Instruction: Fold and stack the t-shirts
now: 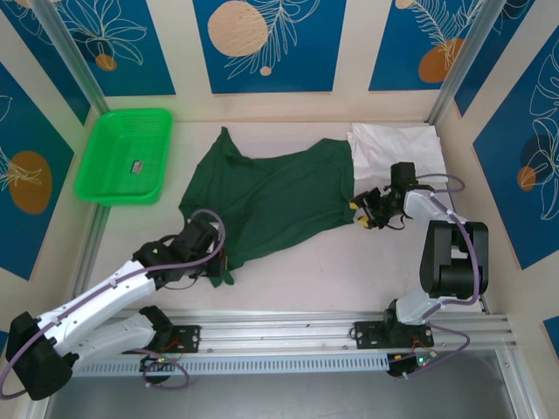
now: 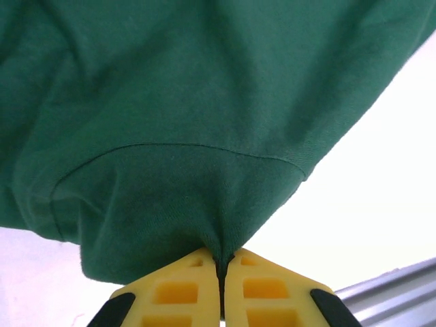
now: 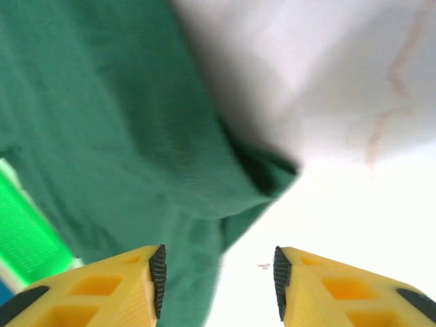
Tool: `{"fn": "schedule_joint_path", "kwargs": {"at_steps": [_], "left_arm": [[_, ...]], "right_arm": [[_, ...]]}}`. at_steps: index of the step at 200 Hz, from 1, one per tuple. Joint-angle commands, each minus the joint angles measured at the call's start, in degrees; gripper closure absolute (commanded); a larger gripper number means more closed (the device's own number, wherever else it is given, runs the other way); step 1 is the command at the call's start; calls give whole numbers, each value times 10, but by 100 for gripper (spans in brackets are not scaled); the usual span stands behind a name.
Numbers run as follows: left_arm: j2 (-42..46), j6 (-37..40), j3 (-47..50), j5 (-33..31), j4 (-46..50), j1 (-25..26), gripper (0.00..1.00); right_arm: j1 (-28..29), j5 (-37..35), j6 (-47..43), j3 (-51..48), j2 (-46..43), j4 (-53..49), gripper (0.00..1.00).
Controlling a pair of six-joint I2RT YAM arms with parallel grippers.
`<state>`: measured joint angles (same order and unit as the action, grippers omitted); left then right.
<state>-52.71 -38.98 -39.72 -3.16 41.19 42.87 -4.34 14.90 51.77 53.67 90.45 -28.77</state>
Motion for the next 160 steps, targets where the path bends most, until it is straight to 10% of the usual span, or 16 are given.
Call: {"fn": "schedule_joint_path", "kwargs": {"at_steps": [1,39,160], "left_arm": [[15,-30,-2,-58,-12,-4,95],[-6,-39,-14,-76,-41,-5,94],[-51,-24,-37,-63,-59,-8,91]], "right_arm": [[-12,-41,-33,-21,-4,-17,59],[-1,-48,-43,-37,-9,-1,79],[35,-49,-47,22,92,4,73]]}}
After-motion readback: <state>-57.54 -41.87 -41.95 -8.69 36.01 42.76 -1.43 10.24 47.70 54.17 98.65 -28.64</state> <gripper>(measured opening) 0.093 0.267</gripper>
